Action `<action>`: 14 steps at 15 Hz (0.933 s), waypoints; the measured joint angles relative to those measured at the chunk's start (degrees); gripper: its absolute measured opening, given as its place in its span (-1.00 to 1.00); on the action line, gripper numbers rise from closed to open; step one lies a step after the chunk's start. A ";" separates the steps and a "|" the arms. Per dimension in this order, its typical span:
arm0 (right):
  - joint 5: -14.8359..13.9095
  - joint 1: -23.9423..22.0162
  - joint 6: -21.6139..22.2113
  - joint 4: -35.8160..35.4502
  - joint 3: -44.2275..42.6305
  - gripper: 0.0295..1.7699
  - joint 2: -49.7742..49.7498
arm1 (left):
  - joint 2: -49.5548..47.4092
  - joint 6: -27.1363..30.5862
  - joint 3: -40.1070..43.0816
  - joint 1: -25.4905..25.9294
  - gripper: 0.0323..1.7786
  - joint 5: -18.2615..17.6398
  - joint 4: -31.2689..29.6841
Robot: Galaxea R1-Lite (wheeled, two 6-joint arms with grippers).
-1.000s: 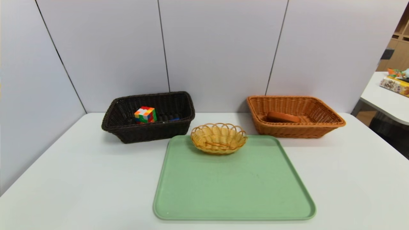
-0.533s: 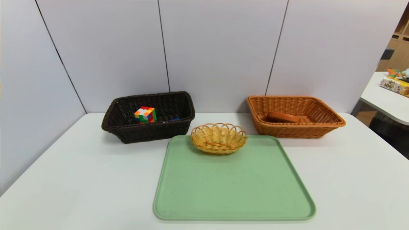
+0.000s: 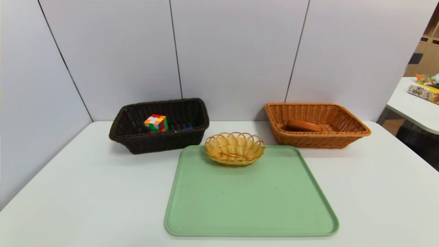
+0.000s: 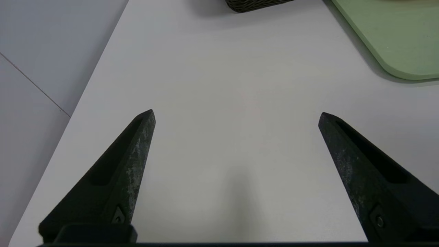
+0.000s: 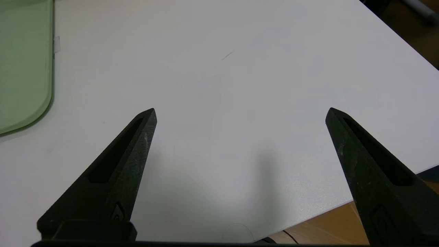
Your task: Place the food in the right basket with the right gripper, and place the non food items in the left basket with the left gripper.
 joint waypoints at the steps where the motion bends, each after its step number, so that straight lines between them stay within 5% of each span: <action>1: -0.02 -0.13 0.24 -0.02 0.00 0.92 -0.40 | -0.63 0.02 0.39 0.00 0.90 -0.02 0.02; 4: 0.17 -0.24 0.51 -0.63 0.09 0.92 -1.18 | -2.06 -0.11 1.37 -0.06 0.90 0.72 -0.01; 9: 4.88 0.07 -2.35 -1.38 0.11 0.92 -3.78 | -2.58 -0.02 2.60 -0.06 0.90 1.01 -0.20; 14: 13.07 0.33 -6.57 0.11 0.90 0.92 -10.28 | -2.61 0.20 3.32 -0.09 0.90 2.23 -0.34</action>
